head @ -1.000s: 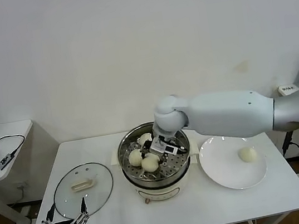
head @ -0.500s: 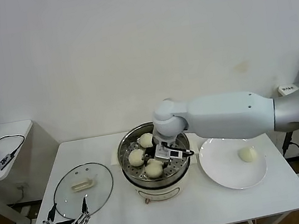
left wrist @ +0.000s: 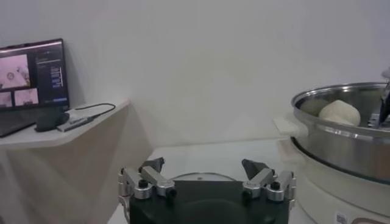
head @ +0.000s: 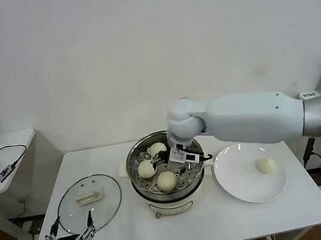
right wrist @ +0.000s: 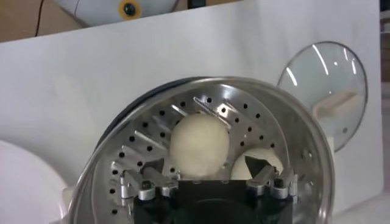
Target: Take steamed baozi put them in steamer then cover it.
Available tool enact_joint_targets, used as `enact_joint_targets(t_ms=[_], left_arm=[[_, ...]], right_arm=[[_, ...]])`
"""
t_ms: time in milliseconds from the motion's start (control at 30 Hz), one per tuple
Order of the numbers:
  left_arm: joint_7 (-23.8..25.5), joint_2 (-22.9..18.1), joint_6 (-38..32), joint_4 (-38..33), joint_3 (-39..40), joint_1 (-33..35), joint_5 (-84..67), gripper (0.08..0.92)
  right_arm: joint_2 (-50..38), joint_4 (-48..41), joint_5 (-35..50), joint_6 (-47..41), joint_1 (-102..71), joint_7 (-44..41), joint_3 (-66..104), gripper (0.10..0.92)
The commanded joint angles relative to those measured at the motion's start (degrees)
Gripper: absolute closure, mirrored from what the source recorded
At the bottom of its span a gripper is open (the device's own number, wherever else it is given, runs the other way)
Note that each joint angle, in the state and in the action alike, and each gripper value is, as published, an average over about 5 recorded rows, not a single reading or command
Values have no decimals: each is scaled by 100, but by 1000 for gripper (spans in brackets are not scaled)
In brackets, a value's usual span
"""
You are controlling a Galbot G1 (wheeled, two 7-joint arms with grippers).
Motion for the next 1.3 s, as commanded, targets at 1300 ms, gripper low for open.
enact_joint_targets(t_ms=[1300], left_arm=[[25, 245, 20, 86, 115, 33, 2, 177]], right_arm=[[-3194, -1568, -1207, -1874, -4072, -528, 3859, 203]])
